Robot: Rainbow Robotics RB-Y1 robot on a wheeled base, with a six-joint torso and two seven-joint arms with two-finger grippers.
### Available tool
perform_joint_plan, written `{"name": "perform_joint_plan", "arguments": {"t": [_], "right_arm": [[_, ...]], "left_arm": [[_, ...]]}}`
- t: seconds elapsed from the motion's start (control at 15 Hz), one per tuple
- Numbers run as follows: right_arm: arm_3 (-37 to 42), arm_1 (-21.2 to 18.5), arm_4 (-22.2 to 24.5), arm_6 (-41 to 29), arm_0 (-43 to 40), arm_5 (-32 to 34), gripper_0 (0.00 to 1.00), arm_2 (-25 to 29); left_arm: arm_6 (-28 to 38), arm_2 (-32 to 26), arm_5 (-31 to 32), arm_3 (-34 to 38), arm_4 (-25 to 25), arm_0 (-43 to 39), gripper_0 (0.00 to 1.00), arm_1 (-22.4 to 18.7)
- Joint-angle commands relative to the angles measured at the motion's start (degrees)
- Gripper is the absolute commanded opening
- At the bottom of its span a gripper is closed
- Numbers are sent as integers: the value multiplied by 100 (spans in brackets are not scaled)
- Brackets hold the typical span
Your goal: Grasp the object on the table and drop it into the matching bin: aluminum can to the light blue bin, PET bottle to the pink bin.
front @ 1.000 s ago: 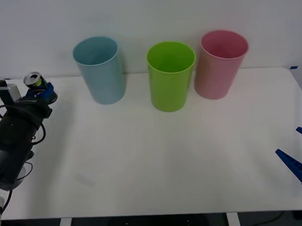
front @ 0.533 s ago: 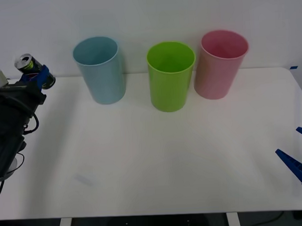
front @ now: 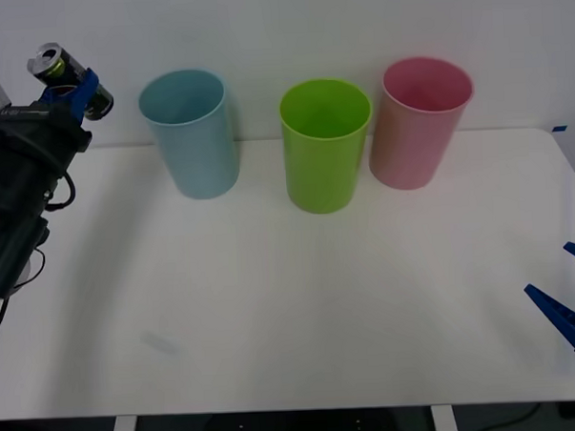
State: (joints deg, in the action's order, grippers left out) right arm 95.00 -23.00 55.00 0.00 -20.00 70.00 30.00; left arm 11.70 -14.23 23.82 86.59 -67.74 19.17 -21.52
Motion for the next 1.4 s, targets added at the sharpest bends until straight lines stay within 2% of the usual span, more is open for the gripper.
{"name": "perform_joint_plan", "arguments": {"t": [0.07,0.53,0.93,1.4], "right_arm": [[0,0,0,0,0,0,100,0],[0,0,0,0,0,0,100,0],[0,0,0,0,0,0,100,0],[0,0,0,0,0,0,100,0]], "left_arm": [[439,193,-159,-108,-371,298,0,-2],[210,623,-273,-1839,-855,1722,0,7],[-18,659,-335,-2990,-1320,2645,0,280],[-97,659,-405,-3166,-1496,2803,0,464]]}}
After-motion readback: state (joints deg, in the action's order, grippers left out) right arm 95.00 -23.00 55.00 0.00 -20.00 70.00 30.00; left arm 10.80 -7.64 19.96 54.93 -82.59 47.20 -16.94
